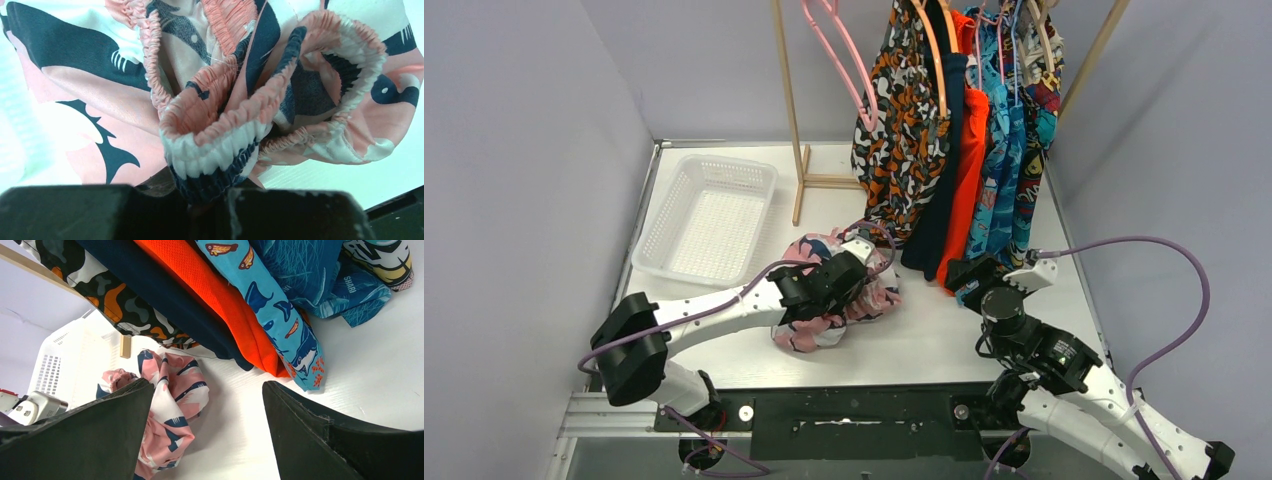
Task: Remove the shorts from the hanger
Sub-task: Pick up the shorts at the center of the board.
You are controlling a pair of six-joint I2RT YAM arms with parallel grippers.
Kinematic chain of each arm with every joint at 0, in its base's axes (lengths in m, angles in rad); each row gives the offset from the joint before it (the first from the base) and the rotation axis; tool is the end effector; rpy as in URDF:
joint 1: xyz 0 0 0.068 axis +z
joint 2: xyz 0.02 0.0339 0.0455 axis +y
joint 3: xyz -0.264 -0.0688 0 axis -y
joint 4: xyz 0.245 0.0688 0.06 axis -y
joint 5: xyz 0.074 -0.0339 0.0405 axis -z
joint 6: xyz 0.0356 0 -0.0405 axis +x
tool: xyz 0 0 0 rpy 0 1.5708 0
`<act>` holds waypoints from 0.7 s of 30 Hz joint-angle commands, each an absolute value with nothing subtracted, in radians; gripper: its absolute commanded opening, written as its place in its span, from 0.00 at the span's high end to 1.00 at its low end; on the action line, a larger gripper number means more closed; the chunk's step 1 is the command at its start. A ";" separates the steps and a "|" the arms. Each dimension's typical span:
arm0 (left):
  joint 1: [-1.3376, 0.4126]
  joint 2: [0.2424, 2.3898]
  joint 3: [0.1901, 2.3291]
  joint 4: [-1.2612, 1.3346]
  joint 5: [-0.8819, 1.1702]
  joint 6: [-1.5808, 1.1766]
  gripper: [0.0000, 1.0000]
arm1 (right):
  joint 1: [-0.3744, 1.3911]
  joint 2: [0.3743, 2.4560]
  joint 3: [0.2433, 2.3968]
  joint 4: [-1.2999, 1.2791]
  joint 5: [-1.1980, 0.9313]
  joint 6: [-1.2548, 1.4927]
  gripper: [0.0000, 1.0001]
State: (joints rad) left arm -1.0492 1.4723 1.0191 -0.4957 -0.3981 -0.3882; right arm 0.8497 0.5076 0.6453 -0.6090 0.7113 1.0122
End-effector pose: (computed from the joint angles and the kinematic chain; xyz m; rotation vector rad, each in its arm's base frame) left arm 0.1628 -0.2557 0.2361 0.6363 2.3378 -0.1445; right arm 0.0925 0.0700 0.2890 0.5876 1.8661 0.5146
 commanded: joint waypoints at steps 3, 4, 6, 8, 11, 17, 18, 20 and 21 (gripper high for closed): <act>-1.045 1.416 1.060 -0.506 -0.434 -0.351 1.00 | 0.842 0.524 0.649 -0.594 0.759 1.045 0.18; -1.045 1.408 1.061 -0.505 -0.437 -0.350 1.00 | 0.842 0.529 0.650 -0.593 0.756 1.043 0.18; -1.045 1.391 1.063 -0.503 -0.449 -0.348 1.00 | 0.842 0.541 0.653 -0.591 0.752 1.042 0.18; -1.046 1.371 1.062 -0.500 -0.455 -0.348 1.00 | 0.841 0.551 0.656 -0.590 0.749 1.039 0.18; -1.042 1.355 1.060 -0.489 -0.396 -0.303 1.00 | 0.842 0.560 0.655 -0.583 0.746 1.034 0.17; -1.043 1.373 1.046 -0.490 -0.318 -0.264 0.77 | 0.842 0.578 0.682 -0.599 0.765 1.018 0.18; -1.043 1.377 1.042 -0.483 -0.322 -0.266 0.70 | 0.842 0.584 0.692 -0.607 0.773 1.019 0.18; -1.039 1.395 1.039 -0.474 -0.353 -0.281 0.57 | 0.842 0.596 0.709 -0.617 0.780 1.016 0.18; -1.034 1.408 1.042 -0.472 -0.359 -0.285 0.49 | 0.842 0.601 0.711 -0.620 0.781 1.013 0.18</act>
State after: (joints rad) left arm -1.0447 1.3880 1.0195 -0.5243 -0.3477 -0.2836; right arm 0.8497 0.5755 0.6533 -0.6178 0.7189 1.0138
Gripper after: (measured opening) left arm 0.395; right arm 0.823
